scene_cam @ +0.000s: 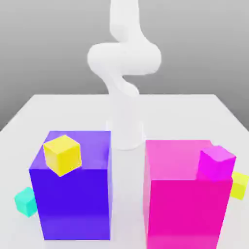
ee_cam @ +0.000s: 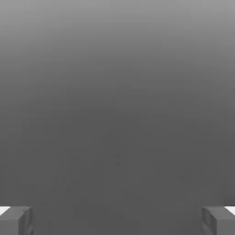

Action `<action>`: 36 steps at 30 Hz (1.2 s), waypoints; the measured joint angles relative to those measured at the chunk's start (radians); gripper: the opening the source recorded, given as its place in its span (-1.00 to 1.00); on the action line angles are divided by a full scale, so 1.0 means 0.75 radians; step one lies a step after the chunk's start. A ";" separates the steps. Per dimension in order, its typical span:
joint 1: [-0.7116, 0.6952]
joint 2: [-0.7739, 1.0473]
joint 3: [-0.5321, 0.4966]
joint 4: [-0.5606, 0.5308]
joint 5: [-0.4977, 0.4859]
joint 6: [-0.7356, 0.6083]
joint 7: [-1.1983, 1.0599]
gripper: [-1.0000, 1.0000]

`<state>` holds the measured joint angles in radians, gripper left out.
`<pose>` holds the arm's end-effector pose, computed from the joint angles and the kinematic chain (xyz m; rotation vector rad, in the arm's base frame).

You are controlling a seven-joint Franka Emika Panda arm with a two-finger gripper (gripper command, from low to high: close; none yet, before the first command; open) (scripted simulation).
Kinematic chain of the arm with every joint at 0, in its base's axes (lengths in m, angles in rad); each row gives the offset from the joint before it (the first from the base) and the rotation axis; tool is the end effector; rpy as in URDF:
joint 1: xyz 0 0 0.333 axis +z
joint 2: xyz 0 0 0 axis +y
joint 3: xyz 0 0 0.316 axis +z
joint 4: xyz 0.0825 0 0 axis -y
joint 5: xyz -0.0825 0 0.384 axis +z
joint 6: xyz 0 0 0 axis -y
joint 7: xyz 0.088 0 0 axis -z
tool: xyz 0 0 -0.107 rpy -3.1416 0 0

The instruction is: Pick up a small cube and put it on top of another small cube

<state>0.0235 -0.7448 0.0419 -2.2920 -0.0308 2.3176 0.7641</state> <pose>0.3652 0.0296 0.6970 -2.5434 0.9090 -1.0360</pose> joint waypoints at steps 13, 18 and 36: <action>0.170 0.618 0.321 -0.154 -0.129 0.265 -0.023 0.00; 0.256 0.860 0.428 -0.218 -0.190 0.368 -0.015 0.00; 0.639 1.512 0.311 -0.295 -0.479 0.738 0.193 -1.00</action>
<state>0.5025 0.3892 0.2752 -2.5133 -0.3902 2.8714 0.9085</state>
